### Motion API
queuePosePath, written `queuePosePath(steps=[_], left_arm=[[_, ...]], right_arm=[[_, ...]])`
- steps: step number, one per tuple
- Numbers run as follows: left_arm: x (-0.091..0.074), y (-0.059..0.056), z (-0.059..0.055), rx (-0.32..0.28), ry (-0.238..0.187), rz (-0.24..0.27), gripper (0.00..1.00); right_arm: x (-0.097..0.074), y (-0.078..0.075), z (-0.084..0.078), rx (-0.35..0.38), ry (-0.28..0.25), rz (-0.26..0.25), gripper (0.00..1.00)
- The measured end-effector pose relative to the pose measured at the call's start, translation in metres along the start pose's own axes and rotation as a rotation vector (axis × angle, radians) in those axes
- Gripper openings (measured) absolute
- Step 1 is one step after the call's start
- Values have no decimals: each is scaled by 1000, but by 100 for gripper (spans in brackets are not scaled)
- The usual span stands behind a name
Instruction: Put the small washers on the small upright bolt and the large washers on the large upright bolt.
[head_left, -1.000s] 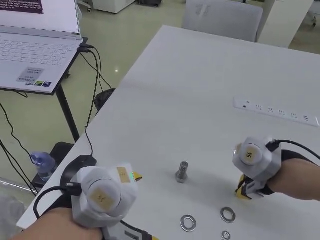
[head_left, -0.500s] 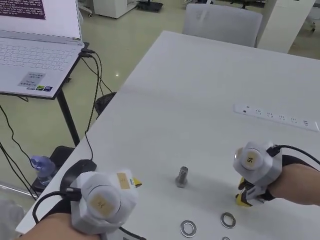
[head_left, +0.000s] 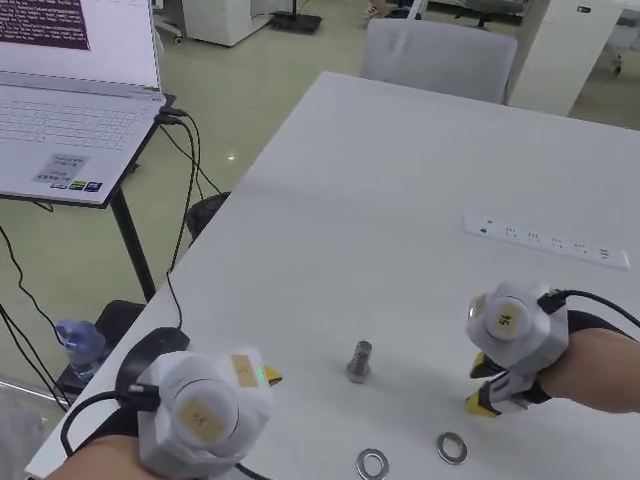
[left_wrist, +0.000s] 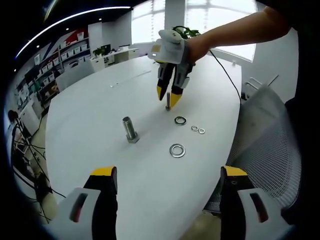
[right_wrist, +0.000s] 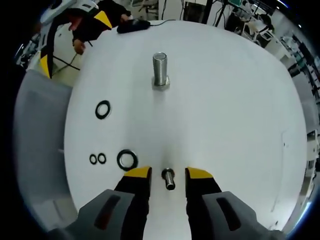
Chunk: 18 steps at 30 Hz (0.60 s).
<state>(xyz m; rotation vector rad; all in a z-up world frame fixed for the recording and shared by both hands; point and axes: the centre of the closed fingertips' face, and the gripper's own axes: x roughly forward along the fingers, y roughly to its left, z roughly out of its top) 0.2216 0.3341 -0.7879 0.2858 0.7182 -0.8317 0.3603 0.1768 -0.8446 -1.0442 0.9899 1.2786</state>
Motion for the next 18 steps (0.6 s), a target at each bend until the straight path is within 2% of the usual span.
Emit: queuePosePath(steps=[10, 18], left_arm=[[-3, 1, 1, 13, 6, 6, 86], [-7, 2, 3, 30, 15, 15, 85]], right_arm=[[-21, 19, 17, -37, -56, -7, 29], [-33, 37, 21, -57, -77, -1, 29]])
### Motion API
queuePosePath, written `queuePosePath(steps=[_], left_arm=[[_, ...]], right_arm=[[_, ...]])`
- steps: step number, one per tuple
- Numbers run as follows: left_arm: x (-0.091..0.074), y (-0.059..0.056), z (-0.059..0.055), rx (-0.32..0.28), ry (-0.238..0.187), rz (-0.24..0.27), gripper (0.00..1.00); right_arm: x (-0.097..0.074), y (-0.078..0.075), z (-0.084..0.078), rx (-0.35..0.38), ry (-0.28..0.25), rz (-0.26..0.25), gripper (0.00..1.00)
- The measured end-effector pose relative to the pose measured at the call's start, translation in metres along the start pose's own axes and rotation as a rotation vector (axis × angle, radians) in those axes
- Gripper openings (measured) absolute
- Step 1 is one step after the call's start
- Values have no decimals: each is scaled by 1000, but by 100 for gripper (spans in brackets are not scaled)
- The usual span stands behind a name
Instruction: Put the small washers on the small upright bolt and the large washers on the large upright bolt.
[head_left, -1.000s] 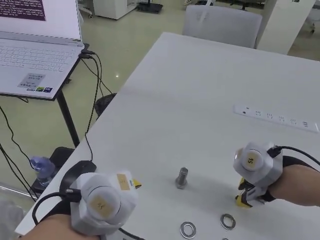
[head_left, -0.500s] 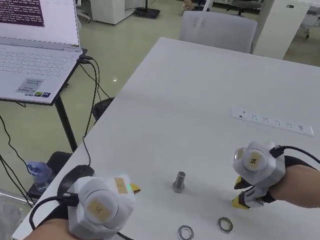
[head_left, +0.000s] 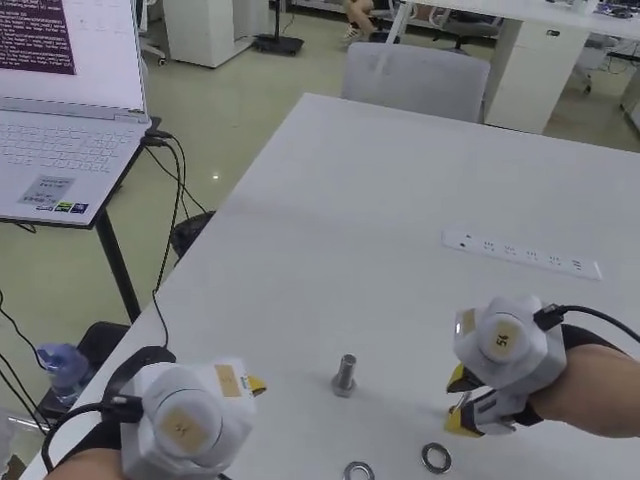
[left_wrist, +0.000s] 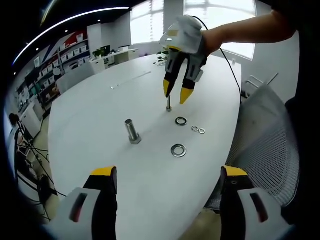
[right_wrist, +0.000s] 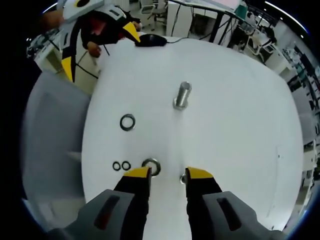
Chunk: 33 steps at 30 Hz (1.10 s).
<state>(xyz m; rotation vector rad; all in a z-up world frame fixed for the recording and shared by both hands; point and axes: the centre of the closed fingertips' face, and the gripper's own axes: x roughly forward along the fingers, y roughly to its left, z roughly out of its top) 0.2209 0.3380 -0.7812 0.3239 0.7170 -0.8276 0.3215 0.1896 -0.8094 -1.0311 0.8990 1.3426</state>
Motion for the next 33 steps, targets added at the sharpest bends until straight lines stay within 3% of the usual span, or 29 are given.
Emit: queuePosePath(steps=[11, 20, 33], left_arm=[[-3, -5, 1, 12, -3, 0, 84], [-5, -9, 1, 16, -12, -8, 85], [-5, -8, 5, 22, -29, -1, 85]], right_arm=[[-8, 34, -1, 3, -34, 9, 28], [-9, 55, -7, 14, -22, 19, 28], [3, 87, -10, 4, -23, 53, 27]])
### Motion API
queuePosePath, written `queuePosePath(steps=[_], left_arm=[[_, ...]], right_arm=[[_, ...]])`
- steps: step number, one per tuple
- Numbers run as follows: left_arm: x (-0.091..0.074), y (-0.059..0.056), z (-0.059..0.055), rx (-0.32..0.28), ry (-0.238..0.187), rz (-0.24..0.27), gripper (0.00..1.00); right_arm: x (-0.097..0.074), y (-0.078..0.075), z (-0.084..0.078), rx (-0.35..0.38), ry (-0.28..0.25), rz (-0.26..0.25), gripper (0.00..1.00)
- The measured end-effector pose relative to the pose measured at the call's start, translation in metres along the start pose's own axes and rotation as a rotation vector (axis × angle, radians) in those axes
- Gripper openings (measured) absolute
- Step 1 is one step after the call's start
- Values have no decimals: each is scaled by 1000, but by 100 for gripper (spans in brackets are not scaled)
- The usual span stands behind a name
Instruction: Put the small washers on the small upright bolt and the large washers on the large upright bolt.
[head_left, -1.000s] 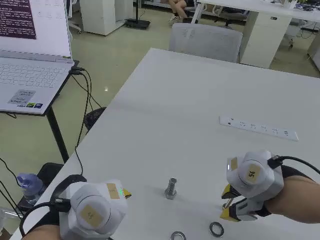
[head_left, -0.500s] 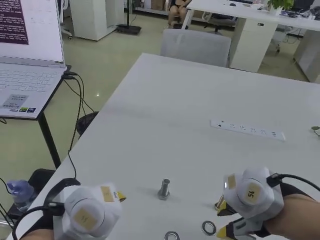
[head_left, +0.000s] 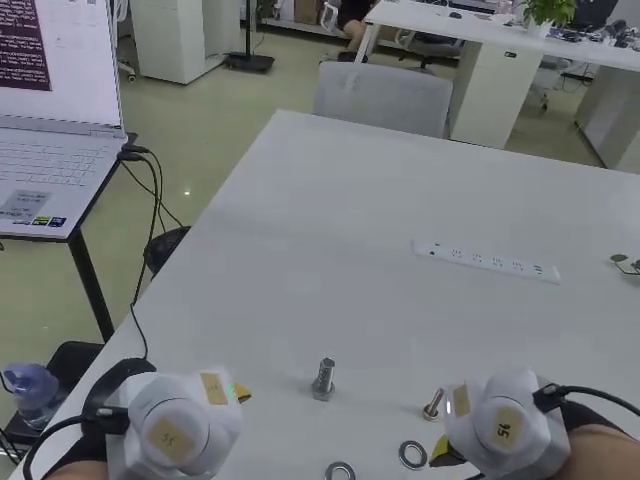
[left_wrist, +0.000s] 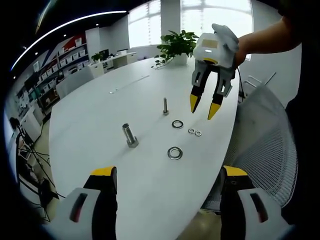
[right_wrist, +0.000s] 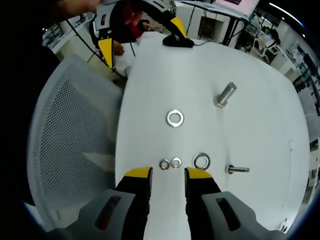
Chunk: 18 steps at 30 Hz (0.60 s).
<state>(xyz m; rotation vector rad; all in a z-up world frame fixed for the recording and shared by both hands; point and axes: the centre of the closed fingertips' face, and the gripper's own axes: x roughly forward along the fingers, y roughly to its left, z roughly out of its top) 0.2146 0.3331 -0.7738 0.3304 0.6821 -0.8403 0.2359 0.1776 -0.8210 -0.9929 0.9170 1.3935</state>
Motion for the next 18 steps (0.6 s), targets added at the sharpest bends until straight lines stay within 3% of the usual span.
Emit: queuePosePath(steps=[4, 18], left_arm=[[0, 0, -1, -1, 3, -4, 84], [4, 1, 1, 5, 9, -4, 81]], right_arm=[[7, 7, -2, 5, 6, 11, 27], [38, 12, -14, 38, 5, 12, 24]])
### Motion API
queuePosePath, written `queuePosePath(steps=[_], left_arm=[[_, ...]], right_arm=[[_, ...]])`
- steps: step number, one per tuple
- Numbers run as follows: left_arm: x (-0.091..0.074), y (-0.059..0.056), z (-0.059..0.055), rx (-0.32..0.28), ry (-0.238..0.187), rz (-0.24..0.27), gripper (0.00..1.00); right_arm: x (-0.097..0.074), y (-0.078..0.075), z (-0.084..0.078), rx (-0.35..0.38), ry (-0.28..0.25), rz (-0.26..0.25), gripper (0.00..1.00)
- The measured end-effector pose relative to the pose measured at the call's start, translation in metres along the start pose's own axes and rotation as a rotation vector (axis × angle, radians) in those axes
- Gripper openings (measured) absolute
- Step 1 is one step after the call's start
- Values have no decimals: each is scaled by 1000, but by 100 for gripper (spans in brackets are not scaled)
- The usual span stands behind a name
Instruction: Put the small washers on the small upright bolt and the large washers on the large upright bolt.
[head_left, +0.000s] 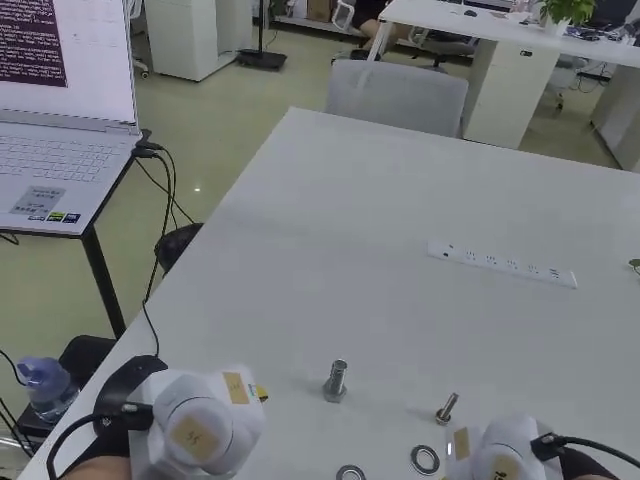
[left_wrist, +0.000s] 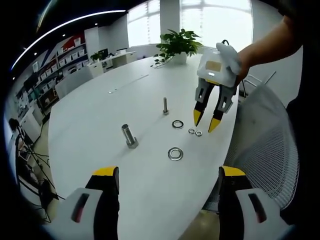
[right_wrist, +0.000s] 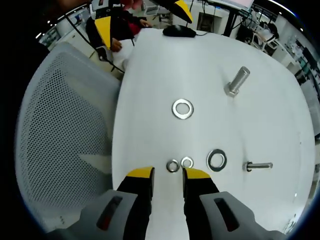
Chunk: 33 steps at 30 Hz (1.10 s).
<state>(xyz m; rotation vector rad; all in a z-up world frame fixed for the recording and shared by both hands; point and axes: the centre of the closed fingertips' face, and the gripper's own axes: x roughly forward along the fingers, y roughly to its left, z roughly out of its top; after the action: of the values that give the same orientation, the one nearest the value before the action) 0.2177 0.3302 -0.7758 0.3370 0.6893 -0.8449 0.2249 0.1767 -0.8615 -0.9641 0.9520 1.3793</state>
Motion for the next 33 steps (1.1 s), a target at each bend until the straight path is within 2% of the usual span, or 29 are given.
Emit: queuePosePath(steps=[8, 19, 33], left_arm=[[-3, 0, -2, 4, 6, 0, 81], [-4, -3, -9, -5, 20, 2, 79], [-5, -4, -12, -14, 24, 2, 76]], right_arm=[[12, 4, -6, -2, 21, 6, 24], [16, 1, -4, 5, 28, 4, 22], [17, -3, -5, -82, 65, -14, 16]])
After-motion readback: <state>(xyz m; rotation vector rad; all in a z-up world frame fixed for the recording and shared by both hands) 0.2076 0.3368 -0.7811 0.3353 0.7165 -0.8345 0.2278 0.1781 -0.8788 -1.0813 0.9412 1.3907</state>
